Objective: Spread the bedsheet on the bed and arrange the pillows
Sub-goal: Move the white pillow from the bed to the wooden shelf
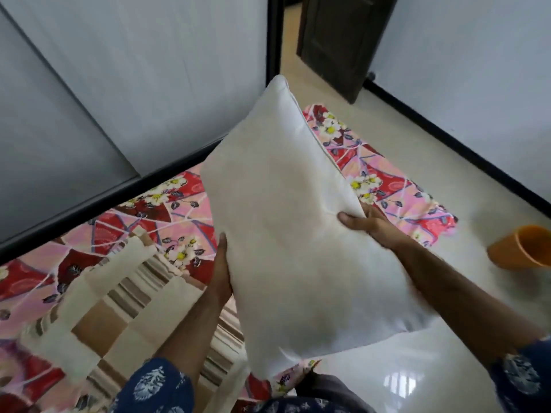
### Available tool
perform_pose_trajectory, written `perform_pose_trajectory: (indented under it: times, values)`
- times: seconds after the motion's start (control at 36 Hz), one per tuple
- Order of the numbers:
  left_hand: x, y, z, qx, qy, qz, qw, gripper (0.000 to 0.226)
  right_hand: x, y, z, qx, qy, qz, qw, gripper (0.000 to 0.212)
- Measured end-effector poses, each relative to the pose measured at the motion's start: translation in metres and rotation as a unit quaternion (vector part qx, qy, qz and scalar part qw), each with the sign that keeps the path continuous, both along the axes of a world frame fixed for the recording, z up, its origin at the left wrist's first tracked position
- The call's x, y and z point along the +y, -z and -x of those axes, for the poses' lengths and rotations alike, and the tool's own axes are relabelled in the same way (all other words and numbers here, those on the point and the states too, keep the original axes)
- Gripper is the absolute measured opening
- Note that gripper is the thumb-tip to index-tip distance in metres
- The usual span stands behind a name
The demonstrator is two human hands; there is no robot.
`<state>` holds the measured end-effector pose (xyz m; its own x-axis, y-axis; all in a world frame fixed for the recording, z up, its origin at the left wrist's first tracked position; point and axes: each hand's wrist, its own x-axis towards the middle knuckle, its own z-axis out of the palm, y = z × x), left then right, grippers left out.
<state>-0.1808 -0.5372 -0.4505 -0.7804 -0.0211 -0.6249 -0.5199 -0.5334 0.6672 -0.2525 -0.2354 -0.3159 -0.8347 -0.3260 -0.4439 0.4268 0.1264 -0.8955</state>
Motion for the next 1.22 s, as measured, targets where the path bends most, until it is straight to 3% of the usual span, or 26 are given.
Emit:
perform_pose_trajectory:
  times: [0.03, 0.11, 0.25, 0.33, 0.42, 0.47, 0.56, 0.75, 0.86, 1.06, 1.17, 1.22]
  values:
    - [0.003, -0.01, 0.005, 0.011, -0.006, 0.0, 1.0, 0.058, 0.012, -0.006, -0.004, 0.004, 0.014, -0.002, 1.0, 0.028]
    - [0.009, 0.026, 0.034, 0.028, -0.025, 0.052, 0.998, 0.078, 0.048, -0.02, -0.016, 0.003, 0.052, -0.013, 0.999, 0.027]
    - [0.086, -0.039, 0.062, 0.09, -0.03, 0.206, 0.974, 0.082, 0.111, -0.028, -0.037, 0.011, 0.136, -0.04, 0.99, 0.036]
    - [0.143, -0.056, 0.083, 0.122, -0.014, 0.252, 0.96, 0.103, 0.154, -0.034, -0.049, 0.02, 0.194, -0.051, 0.979, 0.04]
    - [0.217, -0.084, 0.088, 0.162, 0.002, 0.297, 0.941, 0.081, 0.207, -0.044, -0.064, 0.046, 0.254, -0.076, 0.963, 0.014]
    - [0.267, -0.095, 0.091, 0.18, 0.014, 0.32, 0.93, 0.071, 0.251, -0.045, -0.074, 0.065, 0.274, -0.105, 0.954, 0.019]
    - [0.346, -0.107, 0.099, 0.199, 0.049, 0.337, 0.919, 0.067, 0.321, -0.051, -0.087, 0.079, 0.307, -0.15, 0.937, 0.031]
    - [0.532, -0.149, 0.12, 0.292, 0.14, 0.38, 0.866, 0.065, 0.471, -0.075, -0.116, 0.103, 0.388, -0.243, 0.883, 0.032]
    - [0.622, -0.169, 0.133, 0.306, 0.203, 0.401, 0.839, 0.047, 0.549, -0.074, -0.124, 0.088, 0.439, -0.256, 0.856, 0.087]
    - [0.755, -0.188, 0.159, 0.358, 0.274, 0.375, 0.81, 0.04, 0.667, -0.081, -0.125, 0.089, 0.502, -0.275, 0.815, 0.091]
    - [0.824, -0.196, 0.177, 0.382, 0.308, 0.342, 0.802, 0.064, 0.722, -0.09, -0.118, 0.096, 0.523, -0.294, 0.794, 0.067]
    - [0.859, -0.197, 0.19, 0.392, 0.323, 0.321, 0.8, 0.07, 0.751, -0.091, -0.11, 0.092, 0.536, -0.295, 0.785, 0.067]
